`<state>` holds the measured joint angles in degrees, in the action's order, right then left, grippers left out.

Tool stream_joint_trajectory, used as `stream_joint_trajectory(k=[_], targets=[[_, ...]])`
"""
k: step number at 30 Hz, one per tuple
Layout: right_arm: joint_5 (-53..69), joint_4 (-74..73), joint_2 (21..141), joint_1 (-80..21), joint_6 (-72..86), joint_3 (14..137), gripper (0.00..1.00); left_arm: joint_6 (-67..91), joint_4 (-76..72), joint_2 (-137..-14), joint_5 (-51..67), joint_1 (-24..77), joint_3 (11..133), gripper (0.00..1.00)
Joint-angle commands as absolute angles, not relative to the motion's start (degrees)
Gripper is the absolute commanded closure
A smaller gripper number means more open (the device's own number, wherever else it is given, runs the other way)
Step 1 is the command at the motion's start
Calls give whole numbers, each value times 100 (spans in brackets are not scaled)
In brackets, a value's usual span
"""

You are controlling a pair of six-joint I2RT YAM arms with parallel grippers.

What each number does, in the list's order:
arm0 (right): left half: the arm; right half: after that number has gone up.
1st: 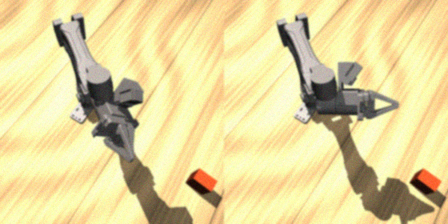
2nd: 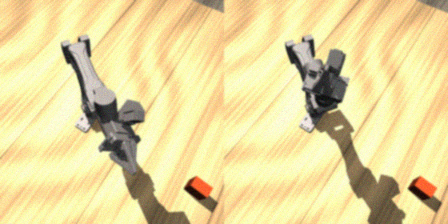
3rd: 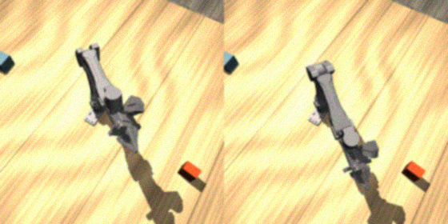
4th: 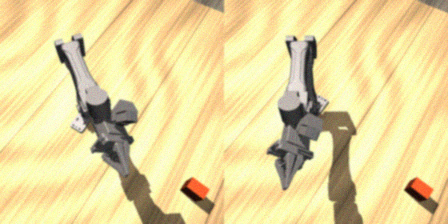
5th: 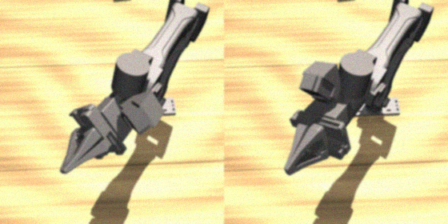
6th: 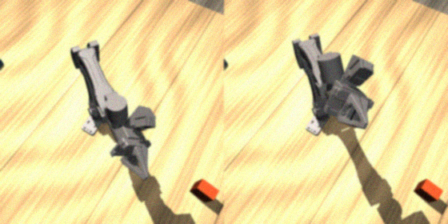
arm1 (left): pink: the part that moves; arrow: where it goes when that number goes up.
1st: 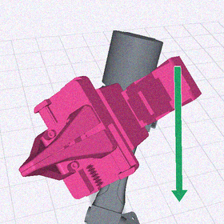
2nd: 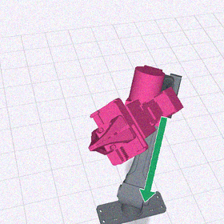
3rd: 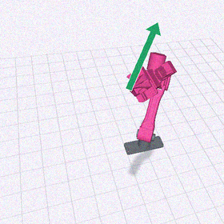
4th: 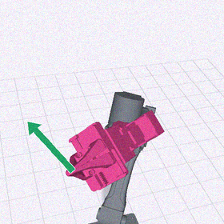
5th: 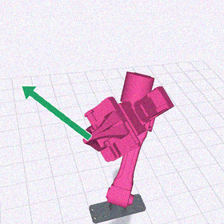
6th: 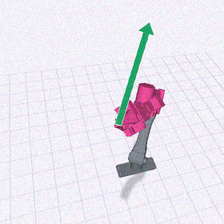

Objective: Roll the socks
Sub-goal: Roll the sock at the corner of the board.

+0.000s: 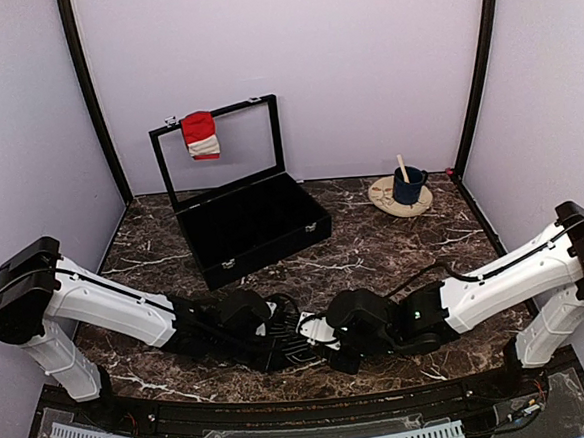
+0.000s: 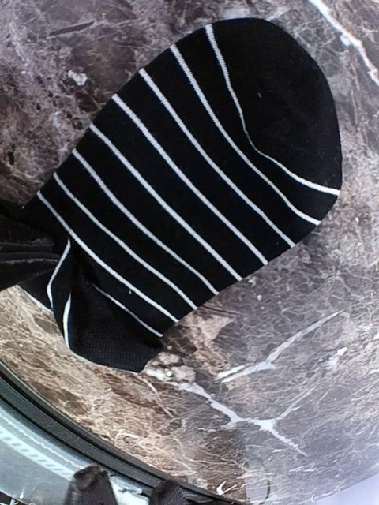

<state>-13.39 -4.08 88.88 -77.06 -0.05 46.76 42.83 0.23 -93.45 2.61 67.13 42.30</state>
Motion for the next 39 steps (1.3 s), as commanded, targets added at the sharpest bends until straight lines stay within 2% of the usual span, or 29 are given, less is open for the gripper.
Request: stream_joint_trajectory(k=[1, 14, 25, 39], targets=[[-1959, -108, 8994, -8040, -314, 4671, 72, 4154, 840, -9405, 723, 6686, 3914, 100], [-2009, -62, 9875, -8472, -886, 5141, 64, 4009, 910, -9404, 1030, 6568, 3885, 100], [-1925, -70, 10249, -8482, -1308, 5439, 65, 3933, 901, -9503, 1277, 6512, 3946, 100], [-1709, 0, 10444, -8456, -1351, 5390, 73, 3977, 882, -9523, 1505, 6445, 3885, 100]])
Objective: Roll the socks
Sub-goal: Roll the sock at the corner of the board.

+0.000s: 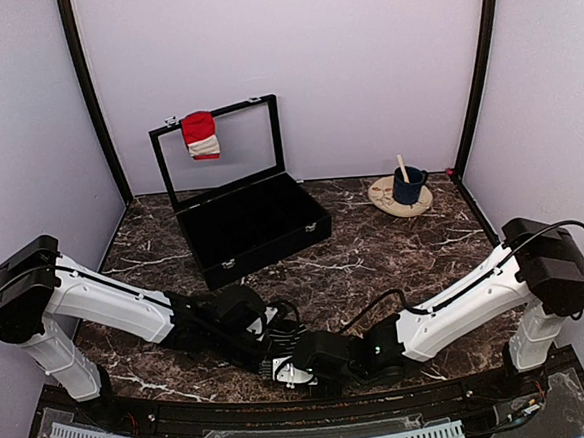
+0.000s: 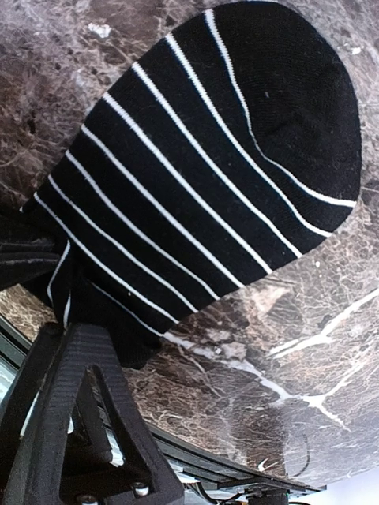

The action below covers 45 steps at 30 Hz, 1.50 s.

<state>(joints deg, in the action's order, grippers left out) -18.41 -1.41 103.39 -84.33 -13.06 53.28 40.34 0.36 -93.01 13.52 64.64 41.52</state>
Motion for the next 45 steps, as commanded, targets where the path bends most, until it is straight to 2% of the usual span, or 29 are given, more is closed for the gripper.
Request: stream_joint_trajectory(k=[1, 22, 31, 36, 45], targets=[[-1684, 0, 10462, -8454, -1353, 5395, 74, 3967, 880, -9513, 1519, 6436, 3885, 100], [-631, -694, 10812, -7769, -731, 5669, 99, 4132, 669, -9430, 1495, 6354, 3732, 100], [223, -1063, 10883, -7269, -247, 5836, 100, 4309, 635, -9190, 1225, 6353, 3505, 100], [1038, -1340, 11023, -6881, 76, 6031, 100, 4408, 715, -8963, 906, 6346, 3395, 92], [2395, -1919, 11505, -6416, 297, 6497, 100, 4506, 660, -8534, 375, 6346, 3273, 73]])
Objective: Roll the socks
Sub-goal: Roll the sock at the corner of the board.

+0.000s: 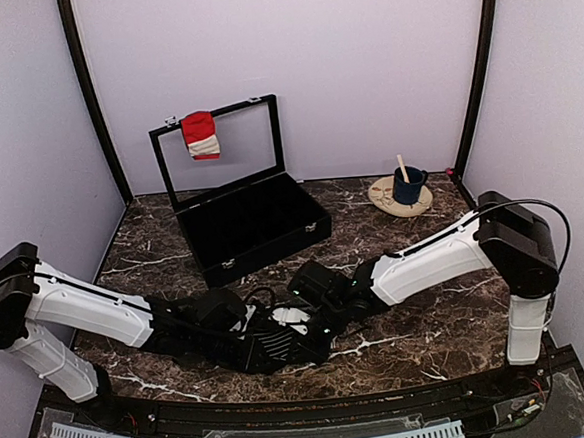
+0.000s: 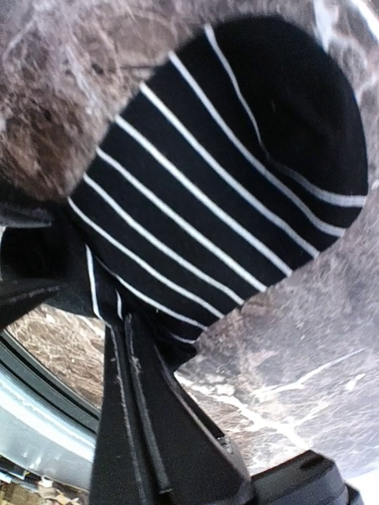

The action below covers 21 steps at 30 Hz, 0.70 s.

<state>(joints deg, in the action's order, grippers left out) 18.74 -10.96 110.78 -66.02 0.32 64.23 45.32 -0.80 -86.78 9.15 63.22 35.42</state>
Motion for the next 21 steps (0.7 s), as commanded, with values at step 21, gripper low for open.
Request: stream_joint_trajectory(k=[21], targets=[[3667, -2740, 12041, -6137, 519, 7312, 100, 3623, -159, -7020, -469, 6655, 2710, 63]])
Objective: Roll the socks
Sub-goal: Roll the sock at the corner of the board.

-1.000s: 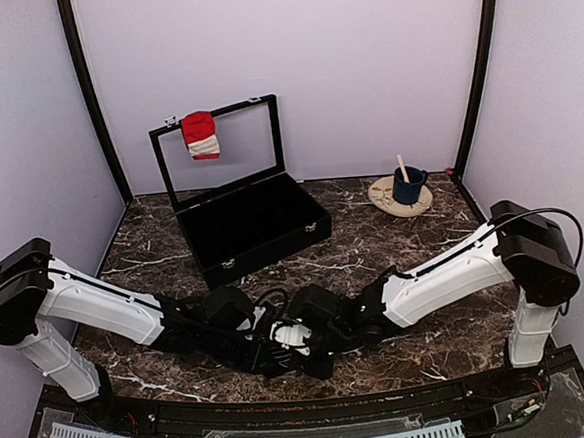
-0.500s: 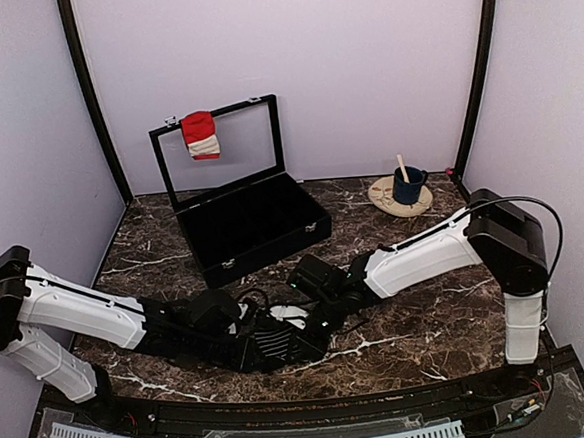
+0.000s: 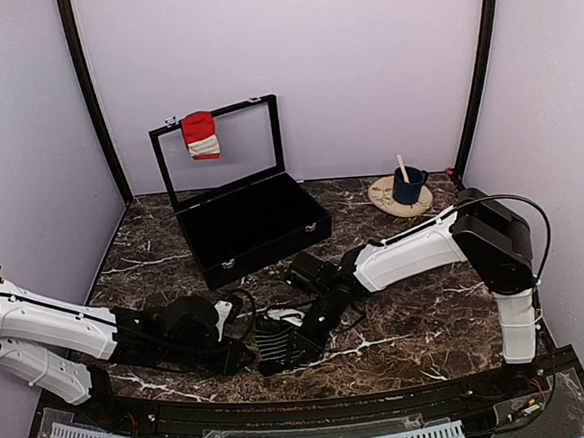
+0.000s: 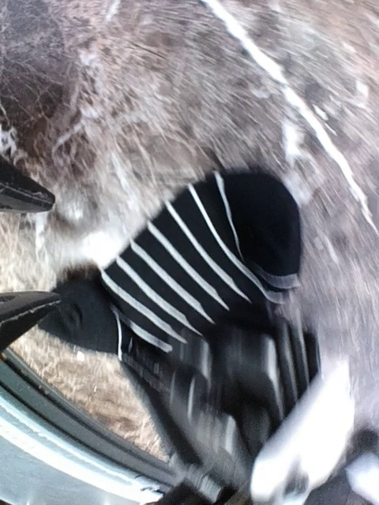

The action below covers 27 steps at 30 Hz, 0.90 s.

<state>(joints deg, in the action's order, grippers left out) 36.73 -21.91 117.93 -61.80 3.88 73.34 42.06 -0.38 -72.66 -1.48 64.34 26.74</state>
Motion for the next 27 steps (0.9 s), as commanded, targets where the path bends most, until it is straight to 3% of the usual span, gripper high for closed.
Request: stream_joint_trajectory(k=[1, 12, 19, 27], targets=[[3692, -2735, 12048, -6121, 550, 7320, 100, 3502, -160, -6995, -544, 6747, 2752, 63], [3976, -2841, 12157, -5928, 784, 7548, 100, 2279, 39, -7660, -977, 7629, 3443, 63], [4070, -2899, 12206, -5911, 787, 7606, 100, 1663, 405, -8582, -1404, 7921, 4085, 63], [4167, -2970, 12231, -5870, 743, 7636, 100, 1487, 412, -8767, -1692, 7955, 4131, 64]])
